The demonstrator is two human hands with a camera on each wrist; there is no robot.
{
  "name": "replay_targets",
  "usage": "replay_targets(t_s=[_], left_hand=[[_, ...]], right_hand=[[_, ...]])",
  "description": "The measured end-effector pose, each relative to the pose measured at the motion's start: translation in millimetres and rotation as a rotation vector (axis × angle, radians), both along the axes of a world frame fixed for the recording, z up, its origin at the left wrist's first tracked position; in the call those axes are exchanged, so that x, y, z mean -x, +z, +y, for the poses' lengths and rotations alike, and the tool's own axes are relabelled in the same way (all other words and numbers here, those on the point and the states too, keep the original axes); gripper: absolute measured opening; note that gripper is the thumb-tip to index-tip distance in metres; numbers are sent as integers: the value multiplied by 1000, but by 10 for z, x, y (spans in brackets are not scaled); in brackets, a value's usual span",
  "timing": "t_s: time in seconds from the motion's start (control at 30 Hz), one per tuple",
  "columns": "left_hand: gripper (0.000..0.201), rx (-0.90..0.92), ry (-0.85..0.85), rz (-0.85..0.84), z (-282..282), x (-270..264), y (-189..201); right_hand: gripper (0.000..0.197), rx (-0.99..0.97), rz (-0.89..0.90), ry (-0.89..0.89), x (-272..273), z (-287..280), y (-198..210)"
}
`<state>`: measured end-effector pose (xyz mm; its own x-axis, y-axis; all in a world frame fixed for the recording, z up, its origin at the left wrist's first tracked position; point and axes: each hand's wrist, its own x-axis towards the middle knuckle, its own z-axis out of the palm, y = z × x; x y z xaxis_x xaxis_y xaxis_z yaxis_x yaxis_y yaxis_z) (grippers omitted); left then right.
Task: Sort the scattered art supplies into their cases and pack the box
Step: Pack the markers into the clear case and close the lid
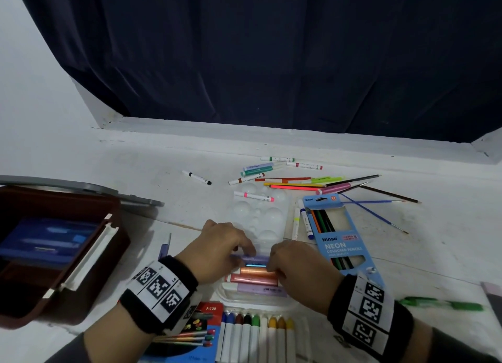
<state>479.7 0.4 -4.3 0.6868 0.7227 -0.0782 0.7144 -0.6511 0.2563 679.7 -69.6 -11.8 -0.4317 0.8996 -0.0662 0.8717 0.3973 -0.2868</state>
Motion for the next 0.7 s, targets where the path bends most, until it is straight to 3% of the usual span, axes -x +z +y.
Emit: replay_targets(t_s=[0.47,0.6,0.7], left_hand=[[15,65,-15,78,31,-134,58],[14,68,-11,57,30,-129,60],[14,60,-38,49,26,-104,48]], right_hand=[[30,-36,9,23,-12,9,6],[27,-21,80,8,-42,9,19],[25,-48,231,-50,-110,12,46]])
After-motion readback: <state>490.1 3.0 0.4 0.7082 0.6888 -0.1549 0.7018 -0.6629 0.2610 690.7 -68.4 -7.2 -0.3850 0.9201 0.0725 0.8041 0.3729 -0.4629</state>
